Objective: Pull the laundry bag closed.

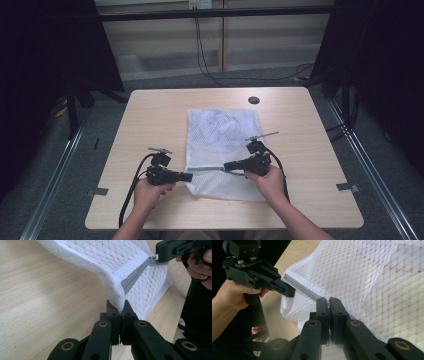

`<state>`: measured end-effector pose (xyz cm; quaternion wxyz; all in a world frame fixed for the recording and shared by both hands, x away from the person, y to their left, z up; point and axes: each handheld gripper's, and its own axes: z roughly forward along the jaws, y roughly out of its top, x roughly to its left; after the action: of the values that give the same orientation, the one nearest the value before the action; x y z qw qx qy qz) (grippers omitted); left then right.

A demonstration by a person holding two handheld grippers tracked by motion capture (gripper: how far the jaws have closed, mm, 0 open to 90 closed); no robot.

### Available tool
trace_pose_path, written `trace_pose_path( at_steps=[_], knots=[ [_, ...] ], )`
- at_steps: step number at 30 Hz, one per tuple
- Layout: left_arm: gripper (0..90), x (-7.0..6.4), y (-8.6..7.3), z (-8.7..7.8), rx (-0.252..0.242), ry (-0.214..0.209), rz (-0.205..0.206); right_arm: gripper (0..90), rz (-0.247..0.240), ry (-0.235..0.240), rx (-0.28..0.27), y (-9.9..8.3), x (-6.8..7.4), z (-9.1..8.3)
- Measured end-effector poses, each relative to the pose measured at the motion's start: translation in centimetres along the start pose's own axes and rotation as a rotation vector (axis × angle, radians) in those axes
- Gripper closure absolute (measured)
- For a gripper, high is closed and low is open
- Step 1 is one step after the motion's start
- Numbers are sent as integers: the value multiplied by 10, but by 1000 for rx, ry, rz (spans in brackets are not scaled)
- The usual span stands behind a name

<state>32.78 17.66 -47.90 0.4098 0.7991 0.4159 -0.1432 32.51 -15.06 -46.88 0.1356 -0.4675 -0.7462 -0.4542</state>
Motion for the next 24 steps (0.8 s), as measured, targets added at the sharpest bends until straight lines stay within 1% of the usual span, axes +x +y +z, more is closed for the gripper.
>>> trace_pose_path(
  at_steps=[4, 8, 12, 14, 17, 19, 22, 24],
  knots=[
    [888, 0, 0, 0, 0, 4, 0, 871, 2, 1, -6, 1, -1, -2],
    [888, 0, 0, -1, 3, -3, 3, 871, 7, -18, -12, 1, -4, -5],
    [888, 0, 0, 0, -2, 3, -2, 871, -8, -23, -9, 0, -3, -6],
    [888, 0, 0, 0, 2, 0, 7, 871, -2, -21, -10, 0, -4, -6],
    [888, 0, 1, 0, 7, 1, 11, 871, -7, -21, -8, 0, -4, -6],
    [888, 0, 1, 0, 7, -4, 6, 871, -6, -22, -8, 0, -4, -6],
    [888, 0, 1, 0, 10, -4, 10, 871, -6, -22, -8, 0, -4, -6],
    [888, -1, 1, 0, 6, -6, -1, 871, -6, -24, -8, 0, -4, -6]
  ],
)
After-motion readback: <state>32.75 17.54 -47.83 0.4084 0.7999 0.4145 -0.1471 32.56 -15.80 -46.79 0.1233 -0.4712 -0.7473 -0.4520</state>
